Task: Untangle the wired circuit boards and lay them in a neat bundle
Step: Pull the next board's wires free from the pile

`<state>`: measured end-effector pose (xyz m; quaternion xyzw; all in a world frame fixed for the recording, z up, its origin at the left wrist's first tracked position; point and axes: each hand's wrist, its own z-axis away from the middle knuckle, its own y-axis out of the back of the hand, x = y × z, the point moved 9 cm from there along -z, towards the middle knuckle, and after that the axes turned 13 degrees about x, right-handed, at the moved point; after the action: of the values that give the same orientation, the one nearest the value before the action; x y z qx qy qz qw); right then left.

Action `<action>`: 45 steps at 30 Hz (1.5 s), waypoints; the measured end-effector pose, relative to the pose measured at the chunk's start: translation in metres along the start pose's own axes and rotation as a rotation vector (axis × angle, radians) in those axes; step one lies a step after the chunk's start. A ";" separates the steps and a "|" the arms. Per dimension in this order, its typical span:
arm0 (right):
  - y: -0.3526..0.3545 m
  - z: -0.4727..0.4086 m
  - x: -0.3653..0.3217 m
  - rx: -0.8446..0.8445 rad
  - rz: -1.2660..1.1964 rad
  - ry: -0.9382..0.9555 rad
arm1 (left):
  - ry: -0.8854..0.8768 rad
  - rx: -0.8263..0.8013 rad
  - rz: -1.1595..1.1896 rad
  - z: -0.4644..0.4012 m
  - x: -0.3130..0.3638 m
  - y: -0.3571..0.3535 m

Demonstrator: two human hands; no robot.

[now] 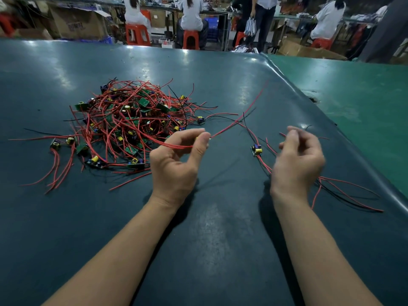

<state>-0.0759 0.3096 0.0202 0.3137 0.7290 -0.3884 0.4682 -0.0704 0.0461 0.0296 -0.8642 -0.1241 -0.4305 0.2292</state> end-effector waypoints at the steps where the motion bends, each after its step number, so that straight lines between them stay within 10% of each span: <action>1: -0.007 0.012 -0.014 -0.087 0.036 0.170 | -0.004 0.025 -0.014 -0.002 0.001 0.002; 5: -0.042 0.070 -0.017 -0.536 -0.042 0.137 | 0.098 0.025 0.005 -0.004 0.003 0.002; 16: -0.064 0.100 0.021 -0.902 -0.133 -0.555 | 0.628 -0.280 0.044 0.021 -0.033 -0.028; 45: -0.057 0.074 0.027 -0.695 -0.140 -0.457 | 0.632 -0.551 -0.108 0.047 -0.039 -0.041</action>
<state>-0.0997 0.2197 -0.0092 -0.0073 0.7136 -0.2097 0.6684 -0.0782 0.1047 -0.0149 -0.7108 0.0270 -0.7028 -0.0066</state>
